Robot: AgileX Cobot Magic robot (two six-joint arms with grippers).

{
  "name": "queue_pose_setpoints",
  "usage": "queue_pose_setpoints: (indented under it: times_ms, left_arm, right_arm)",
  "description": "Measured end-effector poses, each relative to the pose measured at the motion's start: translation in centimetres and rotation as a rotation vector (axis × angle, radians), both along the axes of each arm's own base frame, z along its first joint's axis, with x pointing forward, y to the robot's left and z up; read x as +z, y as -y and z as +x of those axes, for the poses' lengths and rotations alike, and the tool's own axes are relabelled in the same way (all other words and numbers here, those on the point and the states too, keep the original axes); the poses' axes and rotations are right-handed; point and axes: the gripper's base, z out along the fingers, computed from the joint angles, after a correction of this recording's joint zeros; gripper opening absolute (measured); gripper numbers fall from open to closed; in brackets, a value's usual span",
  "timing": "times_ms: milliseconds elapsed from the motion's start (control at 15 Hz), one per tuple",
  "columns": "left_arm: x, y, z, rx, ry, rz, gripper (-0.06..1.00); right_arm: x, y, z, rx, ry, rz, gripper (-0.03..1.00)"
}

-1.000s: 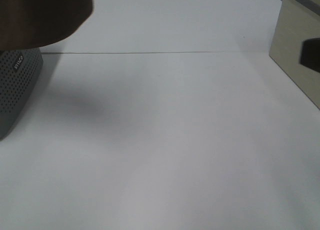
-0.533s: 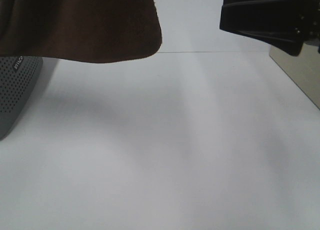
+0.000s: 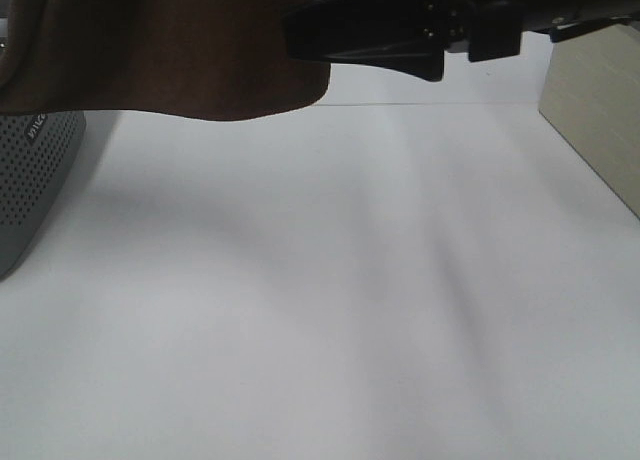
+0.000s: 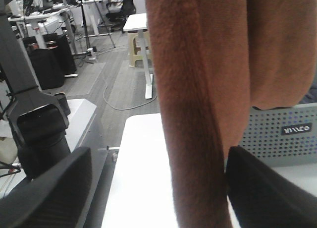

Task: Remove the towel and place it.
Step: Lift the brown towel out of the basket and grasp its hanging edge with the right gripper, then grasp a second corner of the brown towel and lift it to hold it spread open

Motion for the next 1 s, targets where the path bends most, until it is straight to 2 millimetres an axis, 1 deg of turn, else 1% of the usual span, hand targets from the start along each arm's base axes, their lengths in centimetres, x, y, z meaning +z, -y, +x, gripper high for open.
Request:
queue_pose_setpoints:
  times_ms: [133, 200, 333, 400, 467, 667, 800, 867, 1000]
  left_arm:
    - [0.0, 0.0, 0.0, -0.001, -0.002, -0.002, 0.0]
    - [0.0, 0.0, 0.0, -0.001, -0.002, -0.002, 0.0]
    - [0.0, 0.0, 0.0, -0.001, -0.002, -0.002, 0.0]
    - [0.0, 0.0, 0.0, -0.001, -0.002, -0.002, 0.0]
    - [0.0, 0.0, 0.0, -0.001, -0.002, -0.002, 0.0]
    - [0.0, 0.0, 0.0, 0.002, -0.025, -0.035, 0.0]
    - [0.0, 0.0, 0.0, 0.004, -0.047, -0.066, 0.0]
    - [0.0, 0.0, 0.0, 0.005, -0.055, -0.076, 0.0]
    - [-0.2, 0.0, 0.0, 0.013, -0.076, -0.074, 0.0]
  right_arm:
    - [0.2, -1.5, 0.7, 0.018, -0.005, -0.026, 0.77]
    - [-0.4, -1.8, 1.5, 0.005, -0.03, -0.061, 0.77]
    - [-0.8, -1.7, 1.2, 0.045, -0.037, -0.088, 0.77]
    - [-0.9, -1.7, 1.1, 0.058, -0.047, -0.1, 0.76]
    - [-1.1, -1.7, 1.0, 0.061, -0.053, -0.118, 0.73]
    - [-1.7, -1.5, 1.3, 0.018, -0.083, -0.189, 0.58]
    - [-1.8, -1.5, 1.6, -0.014, -0.091, -0.199, 0.49]
    - [-1.8, -1.5, 1.6, -0.02, -0.1, -0.202, 0.39]
    - [-1.8, -1.5, 1.6, -0.022, -0.11, -0.203, 0.1]
